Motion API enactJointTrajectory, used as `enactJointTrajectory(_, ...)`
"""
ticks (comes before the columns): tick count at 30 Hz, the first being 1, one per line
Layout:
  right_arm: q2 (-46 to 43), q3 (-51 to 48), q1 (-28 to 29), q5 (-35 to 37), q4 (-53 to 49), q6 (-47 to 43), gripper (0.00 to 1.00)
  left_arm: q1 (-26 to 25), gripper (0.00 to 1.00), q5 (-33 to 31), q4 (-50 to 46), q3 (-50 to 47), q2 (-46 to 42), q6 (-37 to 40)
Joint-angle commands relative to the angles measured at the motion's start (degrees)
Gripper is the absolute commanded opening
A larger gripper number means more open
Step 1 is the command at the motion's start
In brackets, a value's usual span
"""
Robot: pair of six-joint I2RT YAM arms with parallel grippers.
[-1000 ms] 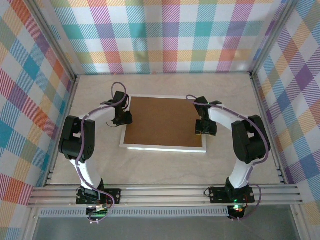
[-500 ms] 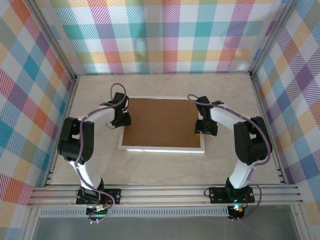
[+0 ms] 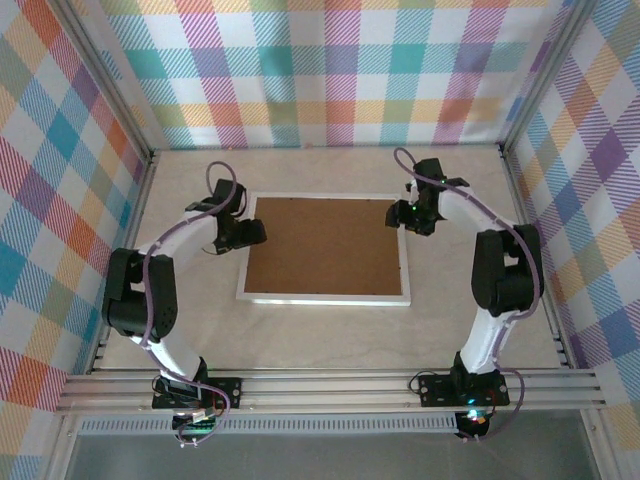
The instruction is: Put the photo into the frame
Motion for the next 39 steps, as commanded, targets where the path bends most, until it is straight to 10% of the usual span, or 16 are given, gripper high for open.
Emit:
enactJointTrajectory(1,3.36,2.29,-1.01,-4.13,-0.38,-5.19,0.62,2.64,0.83,0.44,-0.73,-0.29,-2.76,-1.50)
enactJointTrajectory(21,9.25,2.57,-1.47,4.09,-4.49,-10.36,0.42,7.65,0.85,4.16,3.93,-2.69,-4.66,-4.99)
enactJointTrajectory(29,8.62,-0.35,-1.47,2.16,-3.42,-13.73,0.02,12.10,0.84,8.89,4.56,1.48,-1.55,-4.01)
enactJointTrajectory(39,8.19,-0.50,-1.12,-0.38,-3.04,-15.40,0.01,12.31,0.69,8.74,-6.01,17.42,10.49,9.50)
